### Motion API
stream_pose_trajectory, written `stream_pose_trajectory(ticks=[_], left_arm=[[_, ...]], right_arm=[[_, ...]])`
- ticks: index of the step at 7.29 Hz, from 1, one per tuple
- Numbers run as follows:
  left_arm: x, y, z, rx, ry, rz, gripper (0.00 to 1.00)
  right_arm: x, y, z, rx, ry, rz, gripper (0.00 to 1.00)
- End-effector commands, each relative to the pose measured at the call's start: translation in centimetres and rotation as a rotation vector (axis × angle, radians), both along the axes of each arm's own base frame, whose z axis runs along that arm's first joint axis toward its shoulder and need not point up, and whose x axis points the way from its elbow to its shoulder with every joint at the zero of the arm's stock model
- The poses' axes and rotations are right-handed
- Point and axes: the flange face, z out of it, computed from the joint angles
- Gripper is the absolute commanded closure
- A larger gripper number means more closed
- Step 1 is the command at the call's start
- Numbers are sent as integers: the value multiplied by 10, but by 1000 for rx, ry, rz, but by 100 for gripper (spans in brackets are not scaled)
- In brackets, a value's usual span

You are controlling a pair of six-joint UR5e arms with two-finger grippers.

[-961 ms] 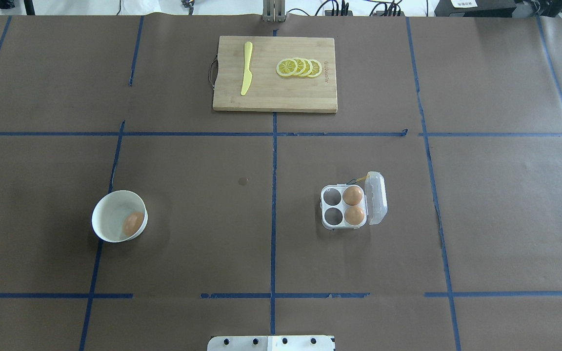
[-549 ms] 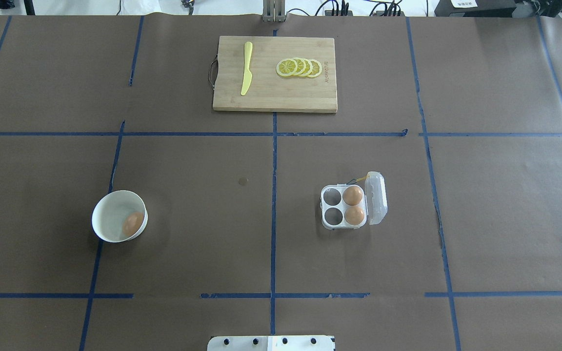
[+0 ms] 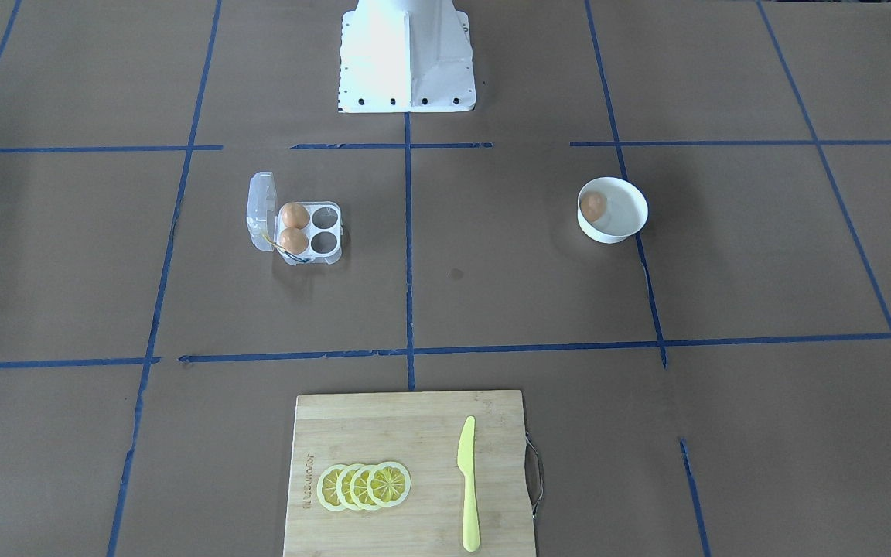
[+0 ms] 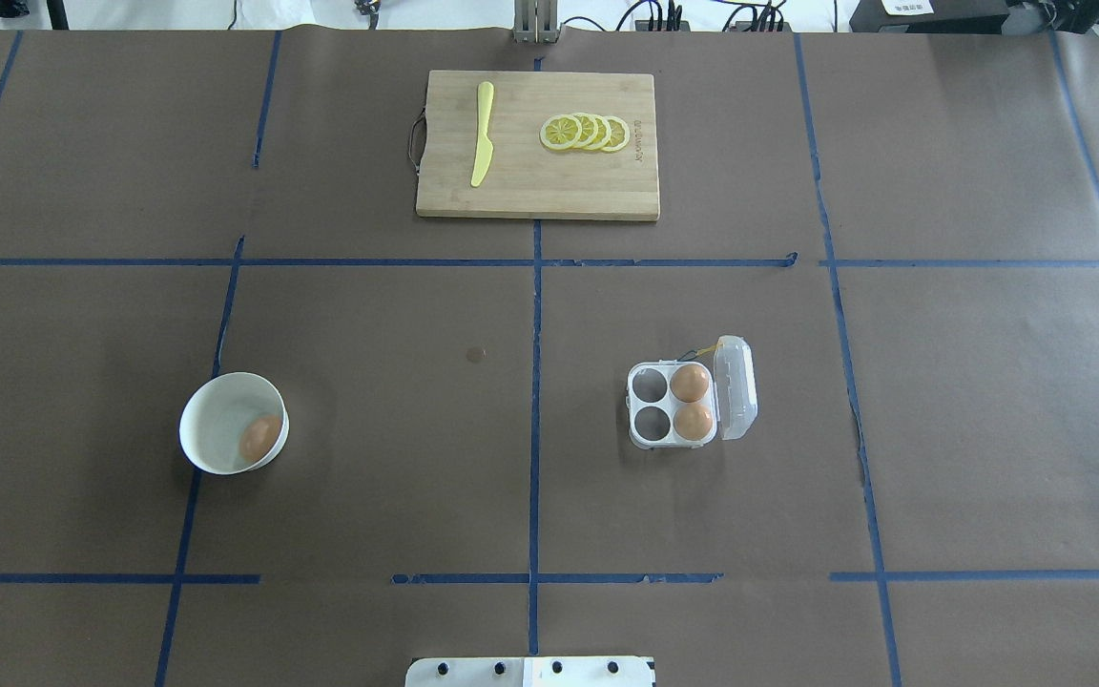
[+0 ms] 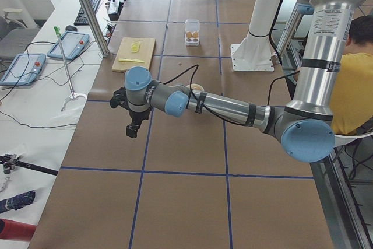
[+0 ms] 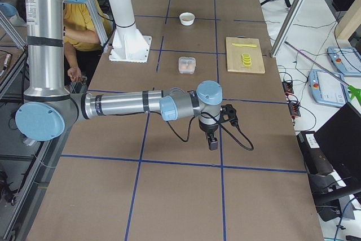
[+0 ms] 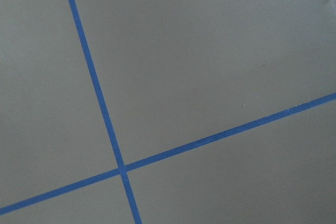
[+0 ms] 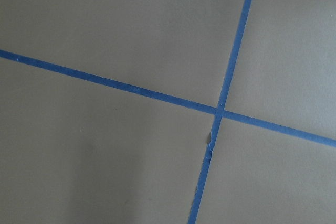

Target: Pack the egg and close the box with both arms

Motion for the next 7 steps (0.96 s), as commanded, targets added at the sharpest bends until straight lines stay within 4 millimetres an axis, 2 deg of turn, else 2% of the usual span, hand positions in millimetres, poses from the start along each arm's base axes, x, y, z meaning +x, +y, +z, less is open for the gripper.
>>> stream_pose_trajectory(ticks=[1, 2, 3, 5, 6, 7], left_arm=[[1, -5, -25, 133, 15, -1, 0], [0, -7, -44, 330, 37, -8, 0], [4, -13, -35, 374, 78, -37, 0], [10, 4, -50, 387, 168, -118, 0], [55, 38, -48, 438, 244, -39, 0], [105, 52, -58, 296, 328, -37, 0]], right_arm=[[2, 3, -5, 6, -2, 7, 0], [2, 3, -3, 2, -1, 7, 0], [2, 4, -3, 3, -3, 5, 0], [2, 4, -2, 1, -4, 4, 0], [2, 4, -3, 7, -8, 4, 0], [2, 4, -1, 4, -12, 4, 0]])
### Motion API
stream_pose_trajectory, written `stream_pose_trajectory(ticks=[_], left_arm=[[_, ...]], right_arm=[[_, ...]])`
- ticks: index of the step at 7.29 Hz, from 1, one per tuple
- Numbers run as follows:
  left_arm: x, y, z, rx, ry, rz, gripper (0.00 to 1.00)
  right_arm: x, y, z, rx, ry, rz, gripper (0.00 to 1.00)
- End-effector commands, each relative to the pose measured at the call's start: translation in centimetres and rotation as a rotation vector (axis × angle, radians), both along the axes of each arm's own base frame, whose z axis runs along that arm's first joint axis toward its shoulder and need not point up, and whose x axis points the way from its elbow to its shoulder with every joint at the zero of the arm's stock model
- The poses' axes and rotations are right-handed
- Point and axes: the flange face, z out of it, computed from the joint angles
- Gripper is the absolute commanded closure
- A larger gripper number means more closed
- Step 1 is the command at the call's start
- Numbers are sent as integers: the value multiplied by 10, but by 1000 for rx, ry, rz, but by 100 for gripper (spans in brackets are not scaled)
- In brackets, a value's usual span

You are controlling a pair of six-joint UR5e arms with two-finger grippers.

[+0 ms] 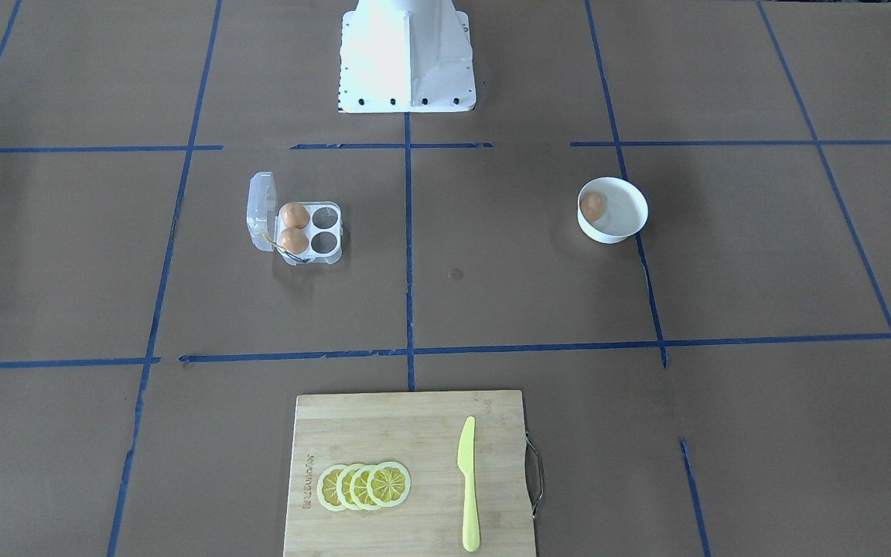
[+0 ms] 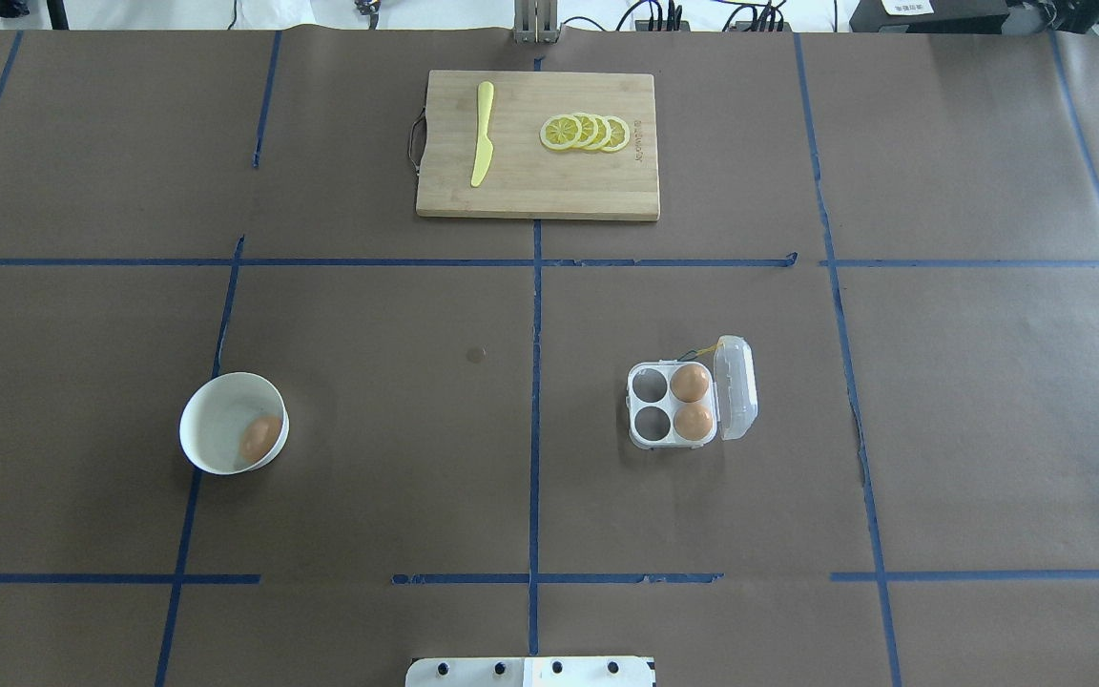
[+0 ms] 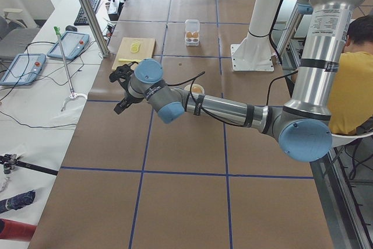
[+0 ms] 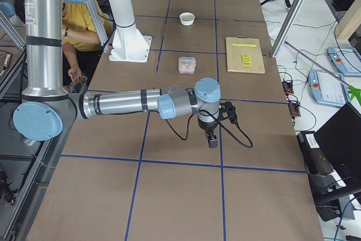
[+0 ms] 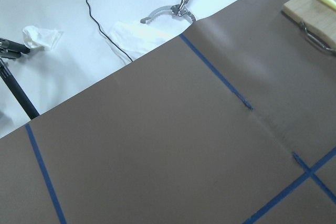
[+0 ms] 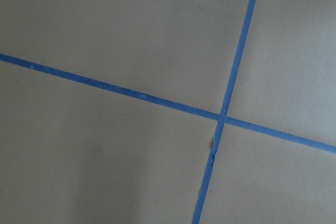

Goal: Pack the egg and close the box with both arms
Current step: 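Move the left gripper over the white bowl and lower toward the egg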

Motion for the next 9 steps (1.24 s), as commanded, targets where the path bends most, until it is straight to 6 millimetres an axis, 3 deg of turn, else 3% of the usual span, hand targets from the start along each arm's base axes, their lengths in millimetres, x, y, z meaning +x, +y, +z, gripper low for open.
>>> stream_pose_trajectory(ticks=[1, 2, 3, 5, 6, 7, 8, 9], left_arm=[[86, 43, -32, -168, 153, 28, 0], [117, 76, -34, -219, 152, -37, 0], [152, 92, -40, -310, 146, -67, 1], [223, 135, -76, -463, 90, -145, 21], [246, 153, -81, -480, 50, -134, 21], [268, 167, -76, -476, 27, -108, 22], [290, 176, -59, -491, -12, -93, 38], [304, 180, -58, -492, -18, -73, 39]], right_arm=[[0, 0, -2, 7, -4, 0, 0], [0, 0, 0, 2, -4, 1, 0], [0, 2, 2, -2, -3, 0, 0], [0, 4, 6, -9, -4, 0, 0], [0, 4, 7, -11, -4, 0, 0], [0, 4, 7, -11, -2, 0, 0], [0, 4, 7, -11, -4, 0, 0], [0, 4, 7, -11, -4, 0, 0]])
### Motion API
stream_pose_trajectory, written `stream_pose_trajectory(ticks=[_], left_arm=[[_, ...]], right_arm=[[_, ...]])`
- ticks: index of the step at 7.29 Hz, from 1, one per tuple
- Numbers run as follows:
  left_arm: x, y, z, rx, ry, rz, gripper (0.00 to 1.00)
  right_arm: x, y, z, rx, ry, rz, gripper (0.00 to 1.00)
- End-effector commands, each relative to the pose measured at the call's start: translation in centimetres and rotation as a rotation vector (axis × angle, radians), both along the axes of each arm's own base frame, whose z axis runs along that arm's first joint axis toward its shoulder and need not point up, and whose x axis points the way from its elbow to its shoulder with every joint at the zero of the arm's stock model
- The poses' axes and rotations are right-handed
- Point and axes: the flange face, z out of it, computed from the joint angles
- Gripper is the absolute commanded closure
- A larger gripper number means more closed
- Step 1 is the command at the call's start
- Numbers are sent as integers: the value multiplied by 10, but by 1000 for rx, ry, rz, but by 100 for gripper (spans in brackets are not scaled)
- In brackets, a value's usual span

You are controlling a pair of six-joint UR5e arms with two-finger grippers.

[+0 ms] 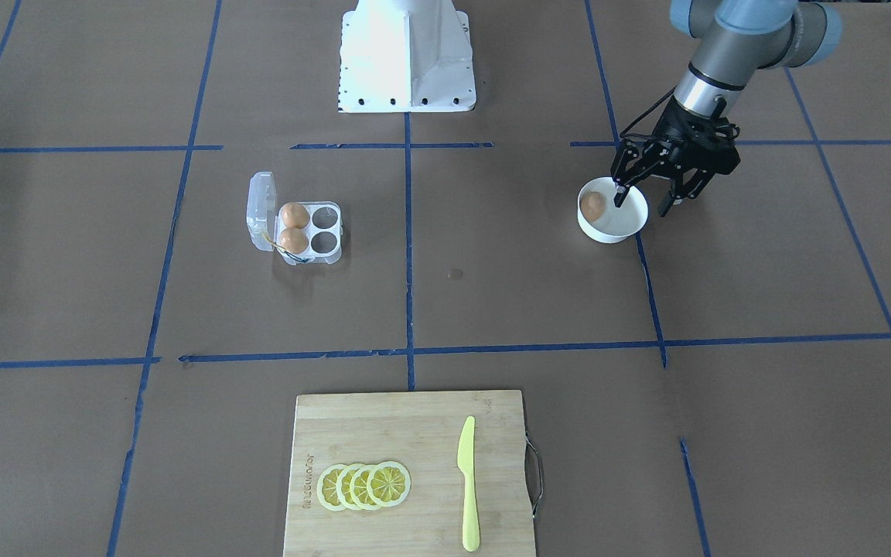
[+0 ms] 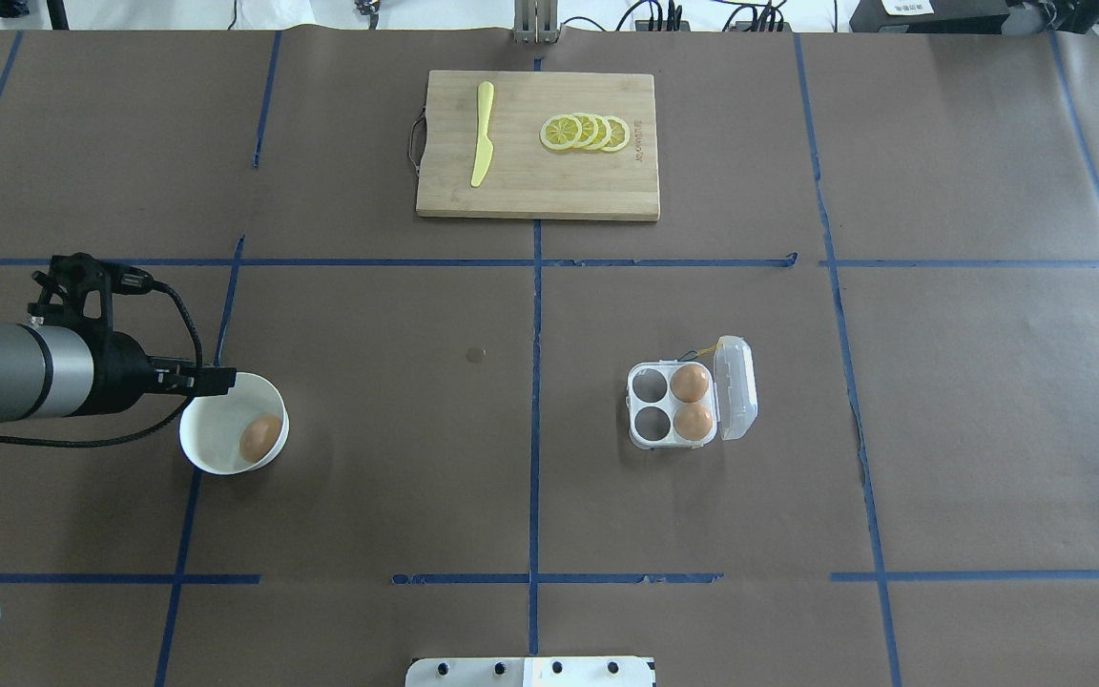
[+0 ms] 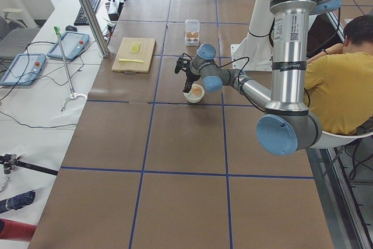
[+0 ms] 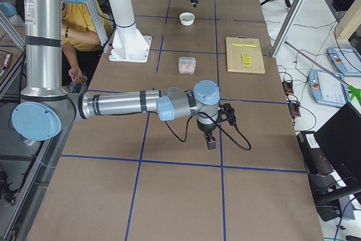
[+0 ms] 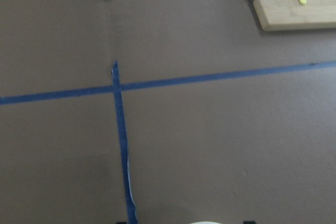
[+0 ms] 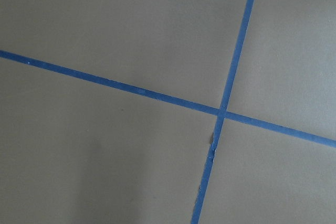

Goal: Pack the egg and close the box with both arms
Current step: 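Move the left gripper over the white bowl and lower toward the egg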

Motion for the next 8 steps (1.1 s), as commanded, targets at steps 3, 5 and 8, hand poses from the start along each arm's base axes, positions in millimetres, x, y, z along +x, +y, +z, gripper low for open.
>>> stream_pose_trajectory(ticks=[3, 5, 8], left_arm=[[40, 15, 0, -2, -5, 57, 36], [47, 18, 8, -8, -18, 68, 35], [64, 9, 13, -13, -29, 71, 35]], right_arm=[[0, 0, 1, -4, 1, 1, 0], [0, 0, 1, -3, 1, 0, 0], [0, 0, 1, -3, 1, 0, 0]])
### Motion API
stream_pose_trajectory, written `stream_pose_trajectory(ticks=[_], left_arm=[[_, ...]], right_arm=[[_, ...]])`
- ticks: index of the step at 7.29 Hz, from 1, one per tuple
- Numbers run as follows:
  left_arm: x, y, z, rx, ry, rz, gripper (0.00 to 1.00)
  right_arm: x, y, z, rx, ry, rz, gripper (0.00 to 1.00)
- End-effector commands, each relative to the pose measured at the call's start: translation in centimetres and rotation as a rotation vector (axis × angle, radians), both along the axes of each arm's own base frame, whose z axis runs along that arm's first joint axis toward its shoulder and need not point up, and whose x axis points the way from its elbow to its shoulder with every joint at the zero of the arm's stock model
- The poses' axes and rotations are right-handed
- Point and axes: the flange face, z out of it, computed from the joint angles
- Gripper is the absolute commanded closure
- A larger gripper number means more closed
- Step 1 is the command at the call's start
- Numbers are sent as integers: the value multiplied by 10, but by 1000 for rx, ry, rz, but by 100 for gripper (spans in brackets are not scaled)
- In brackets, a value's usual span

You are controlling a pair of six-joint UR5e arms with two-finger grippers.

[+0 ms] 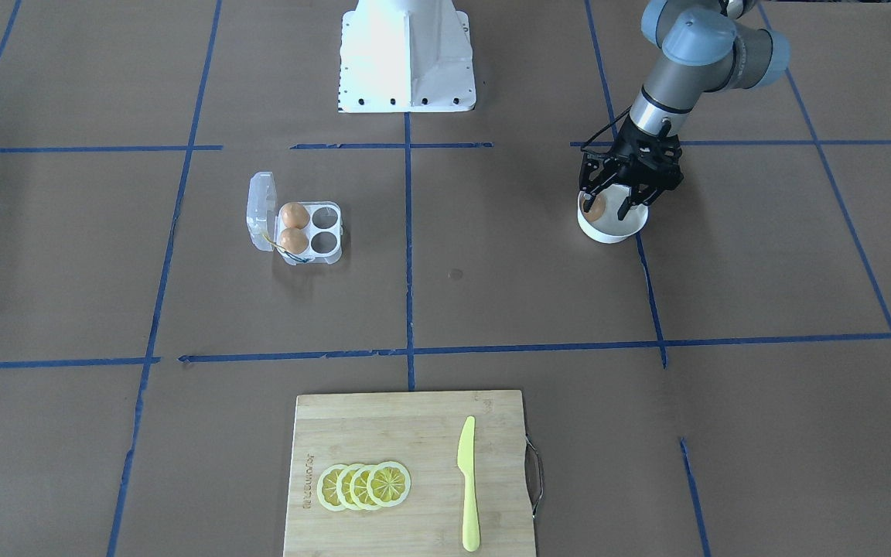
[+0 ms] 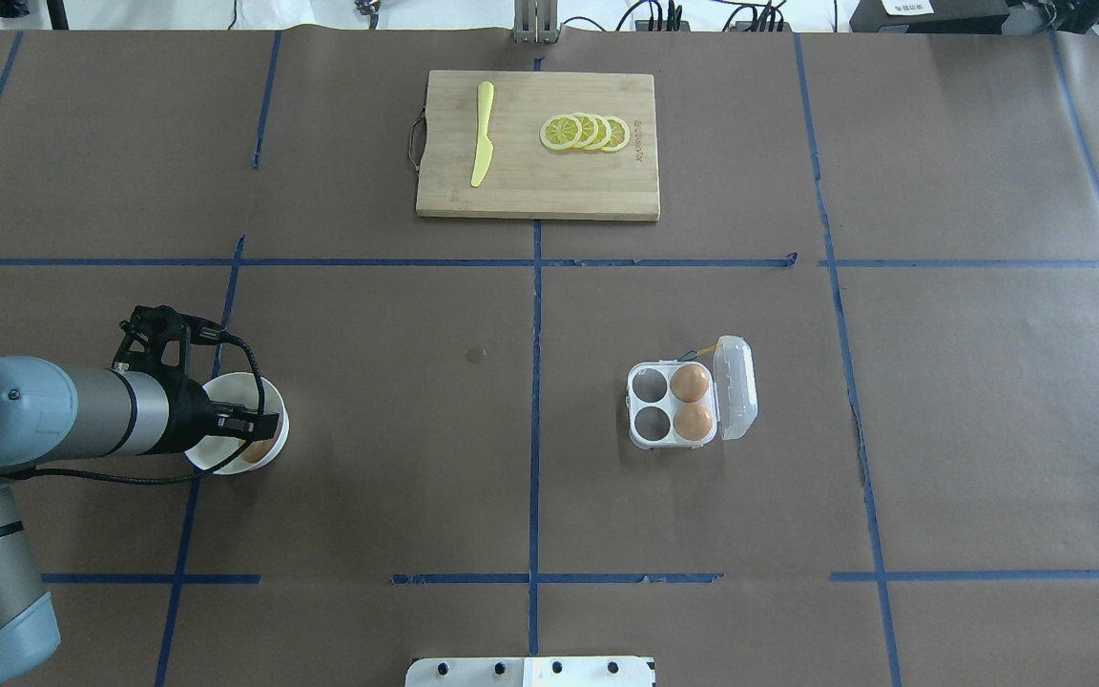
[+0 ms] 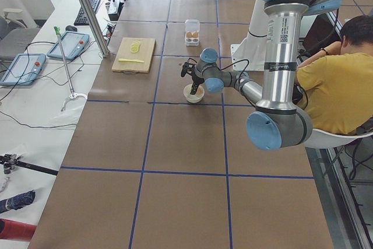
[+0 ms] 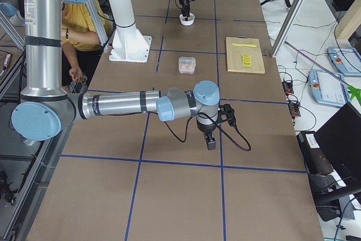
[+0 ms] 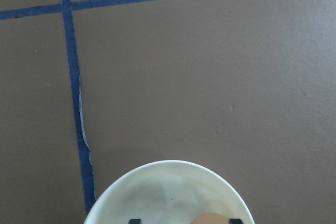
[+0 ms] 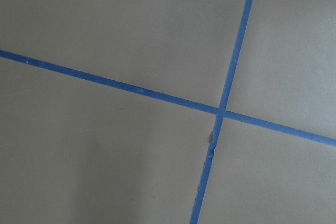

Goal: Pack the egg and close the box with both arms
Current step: 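Close the left gripper on the brown egg inside the bowl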

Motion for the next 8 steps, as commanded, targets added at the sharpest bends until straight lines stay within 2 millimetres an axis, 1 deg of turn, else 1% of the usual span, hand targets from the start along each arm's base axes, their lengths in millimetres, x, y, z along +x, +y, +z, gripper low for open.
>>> stream_pose_trajectory(ticks=[1, 3, 4, 6, 7, 8], left_arm=[[10, -1, 3, -1, -7, 9, 35], [14, 4, 4, -1, -7, 20, 34], [14, 4, 3, -1, -5, 21, 31], [14, 4, 5, 1, -9, 24, 32], [15, 5, 5, -1, -10, 25, 40], [14, 4, 6, 0, -12, 24, 57]], right_arm=[[0, 0, 0, 0, 0, 0, 0], [0, 0, 1, -2, 0, 0, 0], [-1, 0, 1, 0, 0, -2, 0], [0, -1, 0, 1, 0, 0, 0], [-1, -1, 0, 1, 0, -2, 0], [-1, -1, 0, 0, 0, -2, 0]])
